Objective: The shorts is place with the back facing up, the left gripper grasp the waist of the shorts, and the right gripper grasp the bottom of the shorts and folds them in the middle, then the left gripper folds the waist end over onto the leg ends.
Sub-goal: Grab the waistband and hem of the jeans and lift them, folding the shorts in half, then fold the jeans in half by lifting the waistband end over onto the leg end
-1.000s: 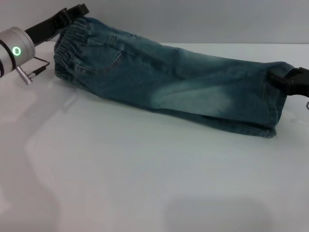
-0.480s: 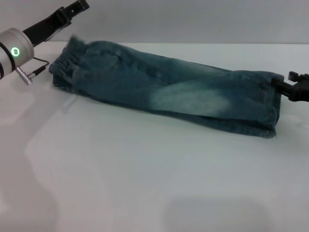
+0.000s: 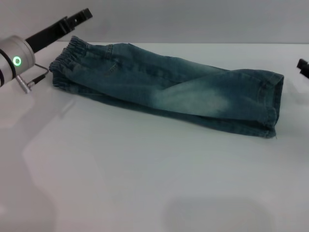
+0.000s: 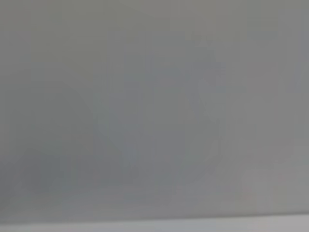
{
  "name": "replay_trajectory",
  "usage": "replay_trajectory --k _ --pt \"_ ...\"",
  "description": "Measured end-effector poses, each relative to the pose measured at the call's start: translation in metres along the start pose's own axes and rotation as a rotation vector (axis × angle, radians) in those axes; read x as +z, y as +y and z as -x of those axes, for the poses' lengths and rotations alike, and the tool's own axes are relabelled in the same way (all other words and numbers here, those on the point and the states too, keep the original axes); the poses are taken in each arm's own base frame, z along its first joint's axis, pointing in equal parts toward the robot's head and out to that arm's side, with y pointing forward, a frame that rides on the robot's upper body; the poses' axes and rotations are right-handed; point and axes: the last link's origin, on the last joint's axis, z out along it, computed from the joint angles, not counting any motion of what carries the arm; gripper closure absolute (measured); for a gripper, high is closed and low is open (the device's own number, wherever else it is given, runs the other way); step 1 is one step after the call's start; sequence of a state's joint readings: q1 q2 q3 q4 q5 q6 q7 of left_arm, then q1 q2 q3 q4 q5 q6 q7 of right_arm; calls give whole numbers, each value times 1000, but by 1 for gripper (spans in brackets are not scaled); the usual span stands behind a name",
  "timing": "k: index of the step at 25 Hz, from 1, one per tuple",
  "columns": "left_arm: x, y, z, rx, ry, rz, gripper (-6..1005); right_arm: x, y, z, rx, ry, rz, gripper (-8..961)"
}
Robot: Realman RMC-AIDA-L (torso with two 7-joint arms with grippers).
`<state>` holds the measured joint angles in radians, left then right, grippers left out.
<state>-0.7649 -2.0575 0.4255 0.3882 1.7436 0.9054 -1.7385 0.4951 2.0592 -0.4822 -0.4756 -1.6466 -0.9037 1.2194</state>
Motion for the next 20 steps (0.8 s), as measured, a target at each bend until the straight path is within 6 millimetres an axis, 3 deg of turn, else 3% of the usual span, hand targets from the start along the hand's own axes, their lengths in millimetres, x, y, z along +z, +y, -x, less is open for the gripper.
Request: replay_trajectory --k 8,20 --pt "-25 -24 15 149 -40 -49 146 0 1 16 2 -66 32 381" --pt "-53 -51 33 430 -42 -124 150 7 28 40 -13 -160 182 381"
